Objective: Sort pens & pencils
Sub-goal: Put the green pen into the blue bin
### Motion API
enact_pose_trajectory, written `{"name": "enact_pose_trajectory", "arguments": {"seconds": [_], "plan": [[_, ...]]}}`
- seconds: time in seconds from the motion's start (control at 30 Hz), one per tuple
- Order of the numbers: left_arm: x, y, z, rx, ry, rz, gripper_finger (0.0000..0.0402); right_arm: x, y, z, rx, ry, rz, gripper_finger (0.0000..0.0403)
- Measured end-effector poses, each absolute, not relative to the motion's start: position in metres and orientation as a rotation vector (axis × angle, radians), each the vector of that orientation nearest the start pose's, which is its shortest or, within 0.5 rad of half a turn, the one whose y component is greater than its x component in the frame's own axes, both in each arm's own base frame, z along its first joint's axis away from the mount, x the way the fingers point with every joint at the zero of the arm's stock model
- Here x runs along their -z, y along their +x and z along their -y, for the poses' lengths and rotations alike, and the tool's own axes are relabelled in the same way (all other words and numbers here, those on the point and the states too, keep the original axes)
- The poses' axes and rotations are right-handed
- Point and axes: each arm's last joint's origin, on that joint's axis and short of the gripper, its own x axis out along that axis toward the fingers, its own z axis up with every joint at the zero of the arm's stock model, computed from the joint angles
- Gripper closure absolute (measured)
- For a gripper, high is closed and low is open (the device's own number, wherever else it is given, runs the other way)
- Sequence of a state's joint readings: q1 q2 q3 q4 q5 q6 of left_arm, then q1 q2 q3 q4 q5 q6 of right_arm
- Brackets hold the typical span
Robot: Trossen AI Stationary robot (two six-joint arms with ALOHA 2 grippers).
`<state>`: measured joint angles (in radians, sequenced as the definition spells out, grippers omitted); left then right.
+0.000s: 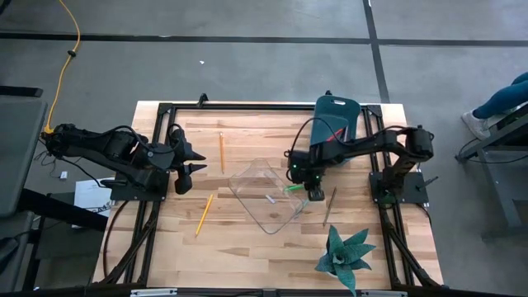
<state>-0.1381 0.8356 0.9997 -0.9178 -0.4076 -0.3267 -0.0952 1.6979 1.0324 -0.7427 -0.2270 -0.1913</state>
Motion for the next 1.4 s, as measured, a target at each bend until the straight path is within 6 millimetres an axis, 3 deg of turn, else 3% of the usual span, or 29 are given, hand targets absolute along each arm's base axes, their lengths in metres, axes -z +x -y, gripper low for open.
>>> {"name": "enact_pose_trajectory", "arguments": {"seconds": [0.7,1.4], "plan": [[-0.334,0.144,0.008,-0.375,-0.117,-0.675,0.03,-0.169,0.305,0.022,-0.246,-0.023,-1.291,0.0325],[-0.334,0.144,0.009,-0.364,-0.132,-0.677,0.03,-0.142,0.314,0.023,-0.287,-0.055,-1.336,0.0324]]}}
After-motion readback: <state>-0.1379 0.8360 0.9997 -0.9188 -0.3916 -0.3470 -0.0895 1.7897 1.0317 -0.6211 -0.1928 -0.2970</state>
